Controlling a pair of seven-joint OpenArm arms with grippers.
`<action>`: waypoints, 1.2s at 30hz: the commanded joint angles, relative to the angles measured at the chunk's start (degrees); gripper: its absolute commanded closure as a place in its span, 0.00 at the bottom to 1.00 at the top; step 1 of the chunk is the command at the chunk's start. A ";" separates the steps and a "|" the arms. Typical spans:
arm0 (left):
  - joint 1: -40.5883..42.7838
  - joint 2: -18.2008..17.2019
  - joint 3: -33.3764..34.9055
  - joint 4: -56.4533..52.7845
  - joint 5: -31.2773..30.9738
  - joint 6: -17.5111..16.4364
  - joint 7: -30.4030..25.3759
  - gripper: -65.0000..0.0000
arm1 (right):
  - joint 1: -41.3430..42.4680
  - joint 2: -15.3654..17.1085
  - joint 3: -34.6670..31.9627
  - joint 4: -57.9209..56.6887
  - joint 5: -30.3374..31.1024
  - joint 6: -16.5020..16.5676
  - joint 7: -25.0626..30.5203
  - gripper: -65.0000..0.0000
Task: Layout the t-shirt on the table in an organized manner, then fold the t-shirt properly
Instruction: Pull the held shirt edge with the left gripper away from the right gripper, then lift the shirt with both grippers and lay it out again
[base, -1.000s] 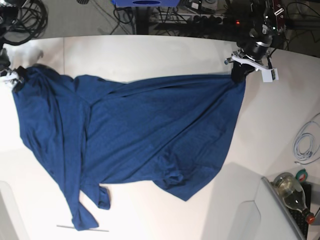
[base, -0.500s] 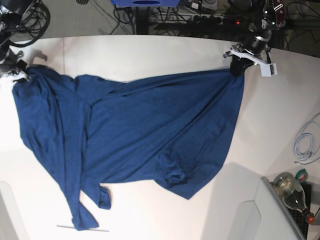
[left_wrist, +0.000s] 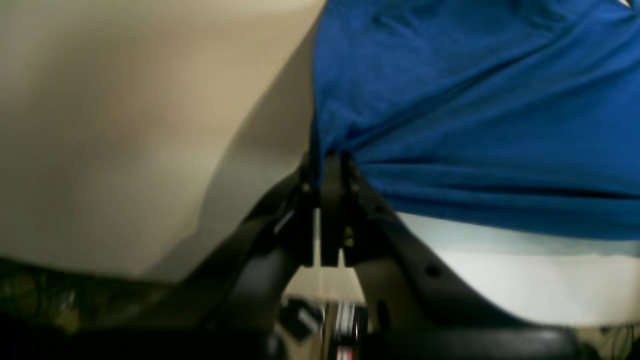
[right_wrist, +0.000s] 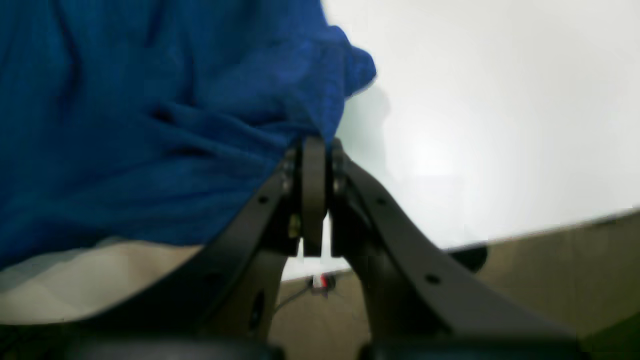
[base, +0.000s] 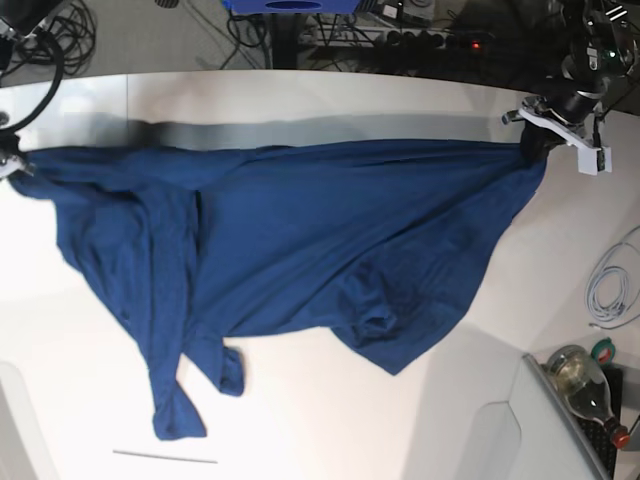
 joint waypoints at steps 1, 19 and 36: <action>0.62 -0.29 -0.23 0.93 -0.53 -0.18 -1.00 1.00 | -0.63 0.71 0.15 0.94 -1.06 -0.32 0.63 1.00; -19.87 1.38 18.41 -12.43 20.57 8.34 -0.65 1.00 | 18.36 2.47 -11.19 -23.85 -26.11 -0.32 10.57 0.99; -20.83 1.02 17.53 -15.77 20.13 10.36 -0.65 1.00 | 16.07 2.47 -10.84 -21.74 -27.87 0.82 11.71 0.99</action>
